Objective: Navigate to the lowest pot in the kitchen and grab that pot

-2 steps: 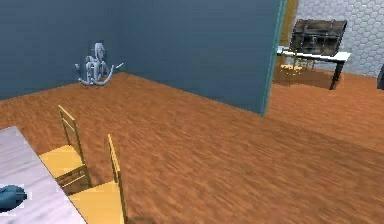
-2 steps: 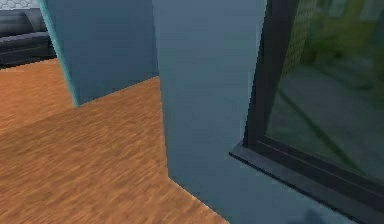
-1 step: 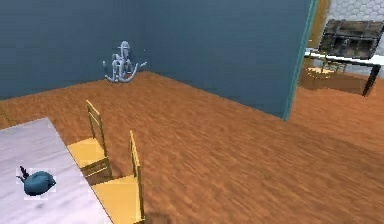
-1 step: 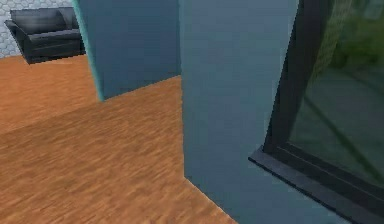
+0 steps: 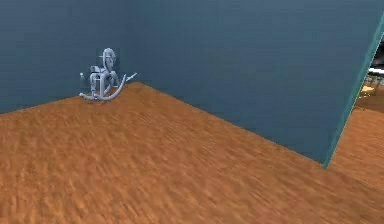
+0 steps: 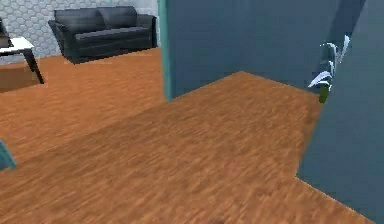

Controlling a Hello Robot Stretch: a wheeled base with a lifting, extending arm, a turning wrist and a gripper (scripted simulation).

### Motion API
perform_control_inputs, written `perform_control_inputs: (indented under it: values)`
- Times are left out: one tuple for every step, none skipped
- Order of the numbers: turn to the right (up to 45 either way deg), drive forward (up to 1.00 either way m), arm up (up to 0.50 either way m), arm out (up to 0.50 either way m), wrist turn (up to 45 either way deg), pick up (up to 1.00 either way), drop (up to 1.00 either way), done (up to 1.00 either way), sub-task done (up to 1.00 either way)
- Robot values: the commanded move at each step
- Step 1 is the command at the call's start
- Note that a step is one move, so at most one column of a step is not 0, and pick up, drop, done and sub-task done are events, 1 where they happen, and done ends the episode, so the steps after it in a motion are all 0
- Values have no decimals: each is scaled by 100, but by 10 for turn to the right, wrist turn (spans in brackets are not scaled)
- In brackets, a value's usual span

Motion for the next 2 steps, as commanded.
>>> perform_control_inputs:
  values:
    - [-330, 0, 0, 0, 0, 0, 0, 0, 0]
    - [0, 5, 0, 0, 0, 0, 0, 0, 0]
